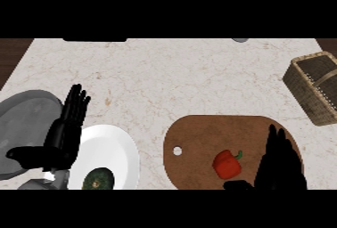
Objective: Pick the bell pepper from the cutting board and place it in the basket
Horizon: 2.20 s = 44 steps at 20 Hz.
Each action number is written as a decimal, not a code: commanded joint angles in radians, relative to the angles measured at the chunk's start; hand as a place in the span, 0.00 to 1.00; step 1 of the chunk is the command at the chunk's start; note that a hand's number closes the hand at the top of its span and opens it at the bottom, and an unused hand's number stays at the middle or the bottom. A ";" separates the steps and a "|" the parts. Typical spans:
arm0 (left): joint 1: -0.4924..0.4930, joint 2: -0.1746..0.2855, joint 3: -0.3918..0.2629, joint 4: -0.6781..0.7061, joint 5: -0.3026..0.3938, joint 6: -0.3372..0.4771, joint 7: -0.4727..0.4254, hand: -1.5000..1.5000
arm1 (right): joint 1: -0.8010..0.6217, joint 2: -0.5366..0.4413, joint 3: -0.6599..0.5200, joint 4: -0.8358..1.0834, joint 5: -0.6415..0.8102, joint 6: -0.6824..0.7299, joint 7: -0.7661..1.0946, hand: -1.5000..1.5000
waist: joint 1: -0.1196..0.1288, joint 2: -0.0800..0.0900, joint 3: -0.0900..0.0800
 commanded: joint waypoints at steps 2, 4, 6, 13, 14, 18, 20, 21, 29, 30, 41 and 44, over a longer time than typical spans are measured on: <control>-0.009 -0.032 -0.014 0.036 -0.026 0.011 -0.019 0.50 | -0.046 0.008 0.014 0.017 0.002 0.062 0.241 0.00 | -0.009 0.000 -0.001; -0.050 -0.014 0.018 0.030 -0.001 0.005 0.034 0.50 | -0.052 0.008 0.005 0.045 0.020 0.022 0.241 0.00 | -0.012 0.000 0.000; 0.001 0.003 0.023 0.016 -0.001 -0.019 0.000 0.50 | -0.038 0.008 0.018 0.065 0.029 -0.019 0.241 0.00 | -0.005 -0.002 0.000; -0.031 -0.016 0.041 0.062 -0.002 -0.038 -0.019 0.50 | -0.112 0.008 -0.037 0.123 -0.027 -0.003 0.241 0.00 | -0.006 0.001 0.000; -0.043 -0.030 0.034 0.076 -0.001 -0.038 -0.011 0.50 | -0.092 0.008 -0.012 0.109 -0.017 -0.010 0.241 0.00 | -0.012 0.000 0.000; 0.028 -0.050 -0.008 0.021 -0.043 -0.003 -0.026 0.50 | -0.071 0.008 -0.030 0.106 -0.047 -0.005 0.241 0.00 | -0.004 -0.003 0.001; 0.002 -0.021 0.027 0.035 -0.019 -0.034 -0.004 0.50 | -0.046 0.008 -0.023 0.156 -0.040 -0.057 0.241 0.00 | -0.008 -0.001 0.001; -0.006 -0.017 0.021 -0.022 -0.019 -0.012 0.049 0.50 | -0.074 0.008 -0.062 0.160 -0.072 -0.025 0.241 0.00 | -0.001 -0.002 0.002; -0.032 -0.033 0.057 0.033 -0.018 -0.035 0.026 0.50 | -0.102 0.008 -0.060 0.228 -0.104 -0.085 0.241 0.00 | -0.009 0.000 0.002; 0.014 -0.038 0.015 -0.001 -0.045 -0.022 0.027 0.50 | -0.082 0.008 -0.035 0.205 -0.090 -0.098 0.241 0.00 | -0.006 -0.003 0.002; 0.009 -0.034 0.063 -0.005 -0.035 -0.049 0.031 0.50 | -0.036 0.008 -0.022 0.252 -0.091 -0.170 0.241 0.00 | -0.009 -0.003 0.002; 0.024 -0.036 0.062 0.004 -0.042 -0.066 0.004 0.50 | -0.101 0.008 -0.050 0.309 -0.095 -0.181 0.241 0.00 | -0.002 -0.001 0.002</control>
